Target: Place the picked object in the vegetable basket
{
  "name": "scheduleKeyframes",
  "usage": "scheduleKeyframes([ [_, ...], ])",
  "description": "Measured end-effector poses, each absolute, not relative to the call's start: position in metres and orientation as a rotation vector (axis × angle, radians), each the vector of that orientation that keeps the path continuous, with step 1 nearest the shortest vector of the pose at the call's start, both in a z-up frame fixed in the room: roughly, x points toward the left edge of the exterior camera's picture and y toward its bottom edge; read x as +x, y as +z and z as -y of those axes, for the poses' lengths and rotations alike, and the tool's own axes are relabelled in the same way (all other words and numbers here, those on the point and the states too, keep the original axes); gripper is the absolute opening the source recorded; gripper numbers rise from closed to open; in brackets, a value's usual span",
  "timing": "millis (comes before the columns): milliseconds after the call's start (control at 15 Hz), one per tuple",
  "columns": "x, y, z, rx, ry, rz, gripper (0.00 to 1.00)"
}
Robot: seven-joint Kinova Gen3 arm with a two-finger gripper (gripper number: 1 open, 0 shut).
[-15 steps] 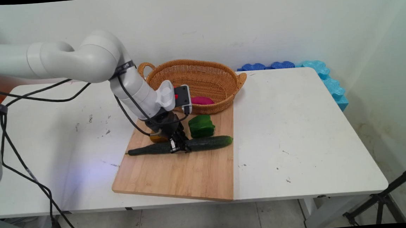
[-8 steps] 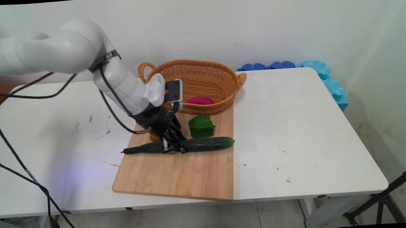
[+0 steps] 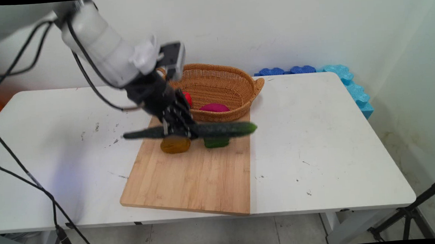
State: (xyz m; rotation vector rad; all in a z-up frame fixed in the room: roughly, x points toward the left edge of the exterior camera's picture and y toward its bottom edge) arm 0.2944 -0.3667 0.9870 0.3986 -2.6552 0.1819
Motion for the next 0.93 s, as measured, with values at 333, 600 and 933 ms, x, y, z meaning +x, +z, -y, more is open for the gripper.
scheduleKeyframes([
  [333, 0.315, 1.041, 0.410, 0.457, 0.304, 2.626, 0.00],
  [600, 0.327, 1.055, 0.454, 0.555, 0.406, 2.609, 0.00],
  [933, 0.329, 1.040, 0.503, 0.676, 0.483, 2.602, 0.00],
])
